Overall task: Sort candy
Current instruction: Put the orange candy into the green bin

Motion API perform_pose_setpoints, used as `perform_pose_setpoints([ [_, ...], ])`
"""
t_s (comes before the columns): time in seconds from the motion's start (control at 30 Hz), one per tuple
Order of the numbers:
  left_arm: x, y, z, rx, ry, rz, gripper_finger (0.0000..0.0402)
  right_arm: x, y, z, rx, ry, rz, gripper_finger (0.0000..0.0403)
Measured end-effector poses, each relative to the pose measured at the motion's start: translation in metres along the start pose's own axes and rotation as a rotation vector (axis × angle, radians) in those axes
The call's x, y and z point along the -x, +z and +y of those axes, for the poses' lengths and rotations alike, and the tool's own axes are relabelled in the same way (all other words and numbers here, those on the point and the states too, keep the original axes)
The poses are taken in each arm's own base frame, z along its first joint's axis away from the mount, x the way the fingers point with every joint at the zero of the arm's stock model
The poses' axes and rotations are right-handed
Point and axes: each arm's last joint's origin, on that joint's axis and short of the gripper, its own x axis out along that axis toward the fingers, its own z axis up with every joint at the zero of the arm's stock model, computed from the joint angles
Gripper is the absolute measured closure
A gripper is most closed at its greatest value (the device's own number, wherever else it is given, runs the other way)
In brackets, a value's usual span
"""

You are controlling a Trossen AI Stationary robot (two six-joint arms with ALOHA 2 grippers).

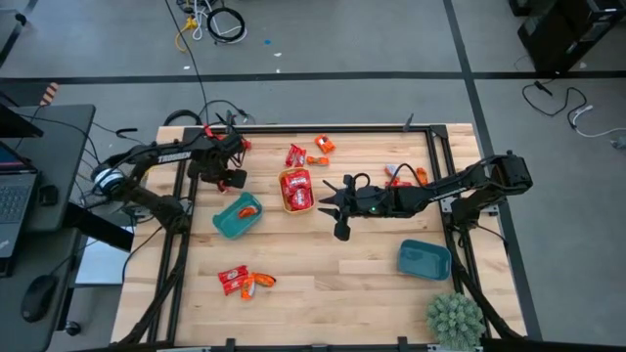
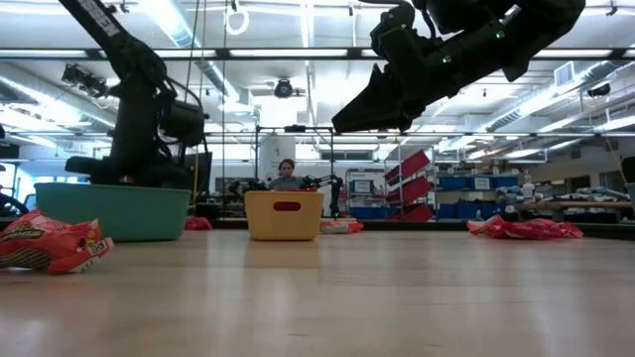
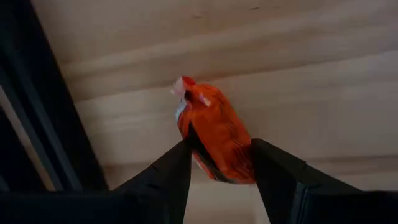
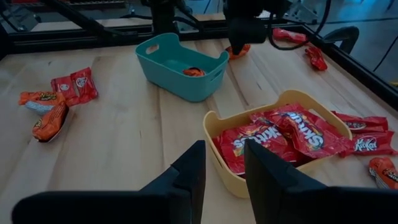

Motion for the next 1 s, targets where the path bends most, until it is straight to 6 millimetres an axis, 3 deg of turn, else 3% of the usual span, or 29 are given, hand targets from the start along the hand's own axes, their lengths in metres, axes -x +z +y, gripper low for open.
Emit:
perform_pose_setpoints([
  [0.33, -0.015, 0.009, -0.008, -0.167, -0.006, 0.015, 0.0242, 0.000, 0.000, 0.001, 0.002, 0.003, 0.003, 0.0310],
  [0.47, -0.005, 0.011, -0.011, -0.230, 0.000, -0.048, 0.0291, 0.000, 0.000, 0.002, 0.003, 0.005, 0.002, 0.0313],
  [0.63, 0.026, 0.009, -0.016, -0.280, -0.089, -0.160, 0.0370, 0.000, 0.000, 0.002, 0.003, 0.005, 0.002, 0.0316],
  [0.73, 0.051, -0.002, -0.021, -0.301, -0.192, -0.238, 0.0379, 0.000, -0.001, 0.002, 0.004, 0.004, 0.010, 0.0316],
  [1.0, 0.098, -0.067, -0.026, -0.380, -0.364, -0.331, 0.0385, 0.000, -0.002, 0.001, 0.004, -0.022, 0.014, 0.0316],
])
